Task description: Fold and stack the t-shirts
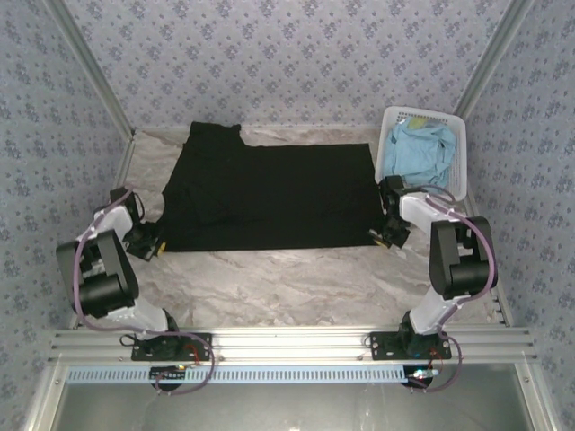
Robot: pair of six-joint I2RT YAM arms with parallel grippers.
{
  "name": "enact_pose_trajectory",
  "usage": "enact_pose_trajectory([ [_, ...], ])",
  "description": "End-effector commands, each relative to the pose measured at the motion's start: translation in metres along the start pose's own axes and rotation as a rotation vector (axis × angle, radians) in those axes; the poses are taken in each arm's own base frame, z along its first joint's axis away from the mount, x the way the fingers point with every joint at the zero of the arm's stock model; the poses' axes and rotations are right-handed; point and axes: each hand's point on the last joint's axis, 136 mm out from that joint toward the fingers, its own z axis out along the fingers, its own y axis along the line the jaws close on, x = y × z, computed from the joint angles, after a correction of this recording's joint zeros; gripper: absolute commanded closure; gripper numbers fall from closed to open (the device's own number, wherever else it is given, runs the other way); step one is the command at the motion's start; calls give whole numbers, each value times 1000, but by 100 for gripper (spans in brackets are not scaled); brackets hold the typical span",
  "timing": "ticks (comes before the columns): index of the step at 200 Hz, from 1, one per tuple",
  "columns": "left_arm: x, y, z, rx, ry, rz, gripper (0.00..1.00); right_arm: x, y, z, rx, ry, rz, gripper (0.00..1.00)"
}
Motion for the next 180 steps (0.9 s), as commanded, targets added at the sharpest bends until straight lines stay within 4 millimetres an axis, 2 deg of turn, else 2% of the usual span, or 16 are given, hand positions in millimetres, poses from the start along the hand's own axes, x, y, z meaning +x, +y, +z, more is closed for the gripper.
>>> enact_pose_trajectory([
  [1,18,43,-9,-110,-33,-83,100,33,-39,-6,134,73,77,100],
  [37,37,76,-18,-179,-44,-121,100,72,-56,-11,144,161,114,100],
  [53,38,85,-23,-215,-60,-121,100,89,-61,-13,139,194,144,100],
  [70,38,89,-29,-235,-73,-127,100,101,-64,-14,124,216,180,100],
  [81,37,88,-34,-235,-79,-134,100,101,-65,-16,120,208,190,100],
  [85,36,86,-36,-232,-83,-133,100,100,-65,-17,117,200,189,95],
  [96,34,78,-43,-225,-100,-126,86,93,-63,-24,112,162,180,82],
  [113,26,59,-56,-191,-154,-102,56,76,-59,-43,113,72,151,65],
  [126,18,38,-67,-148,-214,-66,45,64,-52,-59,100,0,123,58],
  [138,16,16,-72,-100,-235,-20,44,53,-36,-72,37,-65,67,53],
  [150,25,-14,-68,-10,-191,51,45,45,-7,-82,-87,-116,-19,45],
  [166,54,-49,-52,107,-66,141,46,46,49,-91,-347,-115,-170,40],
  [180,83,-62,-37,139,40,182,46,52,96,-112,-577,-120,-285,39],
])
